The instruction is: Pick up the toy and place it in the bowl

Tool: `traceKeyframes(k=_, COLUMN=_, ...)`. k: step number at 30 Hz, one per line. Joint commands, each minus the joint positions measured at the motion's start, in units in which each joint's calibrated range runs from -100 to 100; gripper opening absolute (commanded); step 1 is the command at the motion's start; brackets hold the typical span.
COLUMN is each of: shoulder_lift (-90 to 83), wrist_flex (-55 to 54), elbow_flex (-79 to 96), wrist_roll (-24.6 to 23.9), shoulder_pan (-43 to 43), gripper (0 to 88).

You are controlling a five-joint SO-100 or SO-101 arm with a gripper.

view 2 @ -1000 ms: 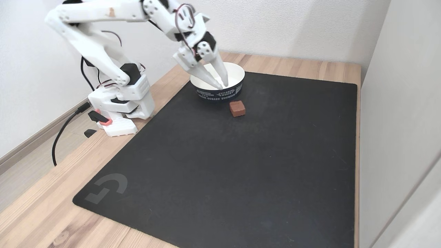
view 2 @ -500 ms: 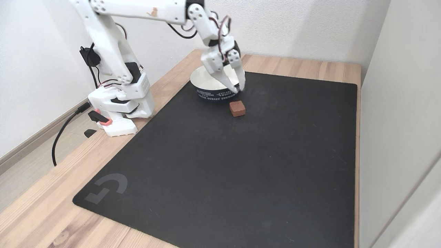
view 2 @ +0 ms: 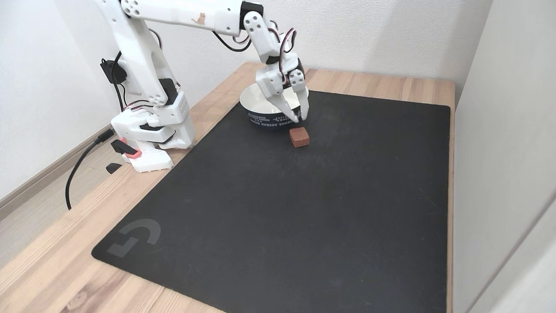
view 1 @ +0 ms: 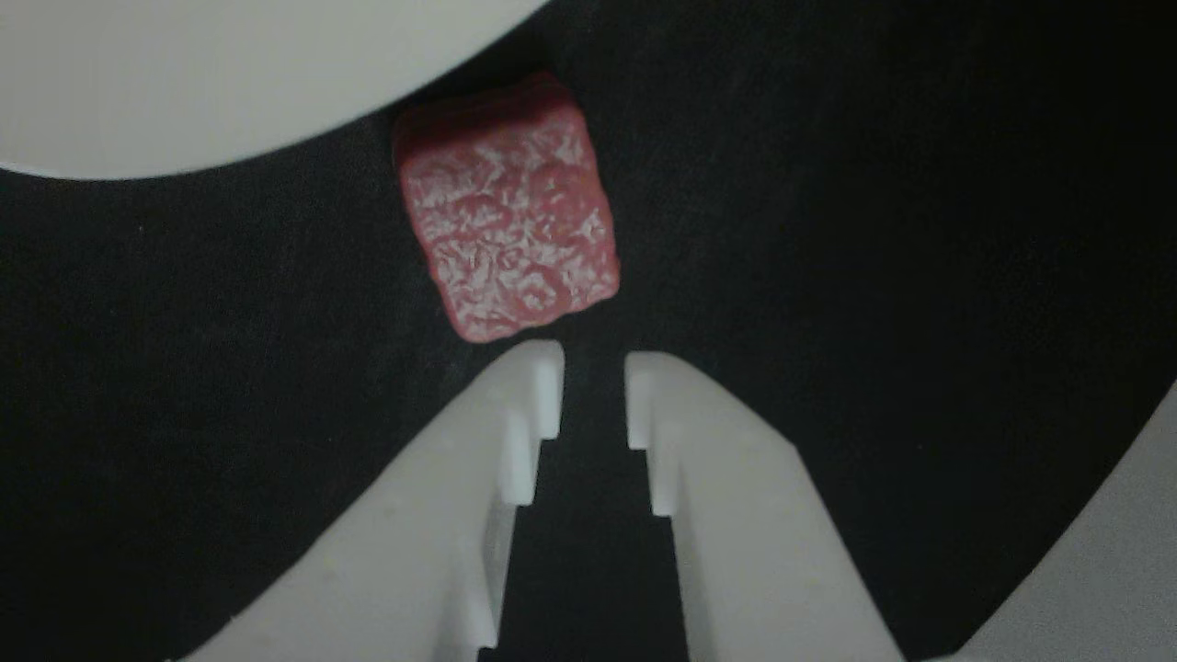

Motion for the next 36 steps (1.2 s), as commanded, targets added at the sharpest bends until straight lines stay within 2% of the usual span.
traceKeyframes(k=1, shoulder_lift=0.0, wrist_flex=-0.4, elbow_flex=-1.9, wrist_roll=0.1, shoulder_pan=0.3, gripper=2.3)
traceKeyframes(k=10, shoulder_lift=7.4, wrist_flex=6.4, elbow_flex=-10.8, wrist_roll=0.2, shoulder_pan=0.3, gripper=2.3)
traceKeyframes(k=36, shoulder_lift=9.8, wrist_flex=6.0, elbow_flex=-11.7, wrist_roll=0.2, shoulder_pan=0.3, gripper=2.9)
